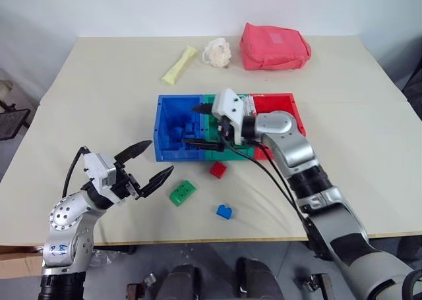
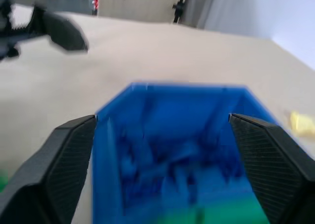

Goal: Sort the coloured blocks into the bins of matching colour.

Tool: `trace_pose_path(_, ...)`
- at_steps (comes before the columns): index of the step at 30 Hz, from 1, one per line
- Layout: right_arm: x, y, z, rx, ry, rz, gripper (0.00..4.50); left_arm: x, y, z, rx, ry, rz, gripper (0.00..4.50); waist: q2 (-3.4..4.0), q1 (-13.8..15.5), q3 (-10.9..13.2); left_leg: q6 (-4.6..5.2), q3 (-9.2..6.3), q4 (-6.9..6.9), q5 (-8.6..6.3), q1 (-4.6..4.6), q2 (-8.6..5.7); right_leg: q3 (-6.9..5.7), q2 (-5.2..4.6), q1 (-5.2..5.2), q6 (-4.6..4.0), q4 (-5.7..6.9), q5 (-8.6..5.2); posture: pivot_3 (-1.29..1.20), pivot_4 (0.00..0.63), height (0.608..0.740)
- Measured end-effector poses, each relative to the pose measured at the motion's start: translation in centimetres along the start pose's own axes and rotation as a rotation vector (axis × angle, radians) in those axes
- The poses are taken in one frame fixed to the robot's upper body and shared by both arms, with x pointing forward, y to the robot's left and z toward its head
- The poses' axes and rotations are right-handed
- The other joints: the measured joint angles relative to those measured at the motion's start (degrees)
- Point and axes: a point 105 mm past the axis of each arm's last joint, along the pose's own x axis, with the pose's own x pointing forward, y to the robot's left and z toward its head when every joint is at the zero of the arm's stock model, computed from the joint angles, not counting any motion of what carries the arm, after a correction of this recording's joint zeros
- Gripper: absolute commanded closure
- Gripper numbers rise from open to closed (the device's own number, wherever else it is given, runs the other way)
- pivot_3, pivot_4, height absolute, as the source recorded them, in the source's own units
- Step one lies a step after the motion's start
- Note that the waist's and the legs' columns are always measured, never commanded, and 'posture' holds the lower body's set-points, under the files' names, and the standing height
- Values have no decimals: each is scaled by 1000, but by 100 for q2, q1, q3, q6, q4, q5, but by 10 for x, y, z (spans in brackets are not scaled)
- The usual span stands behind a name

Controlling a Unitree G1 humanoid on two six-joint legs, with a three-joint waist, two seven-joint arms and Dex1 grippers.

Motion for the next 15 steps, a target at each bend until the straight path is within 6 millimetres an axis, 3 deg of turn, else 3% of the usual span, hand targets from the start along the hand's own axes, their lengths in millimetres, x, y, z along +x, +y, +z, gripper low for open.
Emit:
trace_pose_path(8, -73, 38, -19, 66, 122, 81, 20, -13, -8, -12, -52, 89, -201, 0, 1, 43, 1, -2, 20, -2, -2, -1, 11, 1, 0, 5, -1, -29, -1, 0, 150, 740)
trace_pose_path(15, -136, 71, -46, 183, 339, 65, 20, -23, -8, -26, -118, 164, -347, 0, 0, 126, 2, 2, 22, -2, -5, -2, 10, -1, -8, 17, -2, -57, -1, 0, 150, 740)
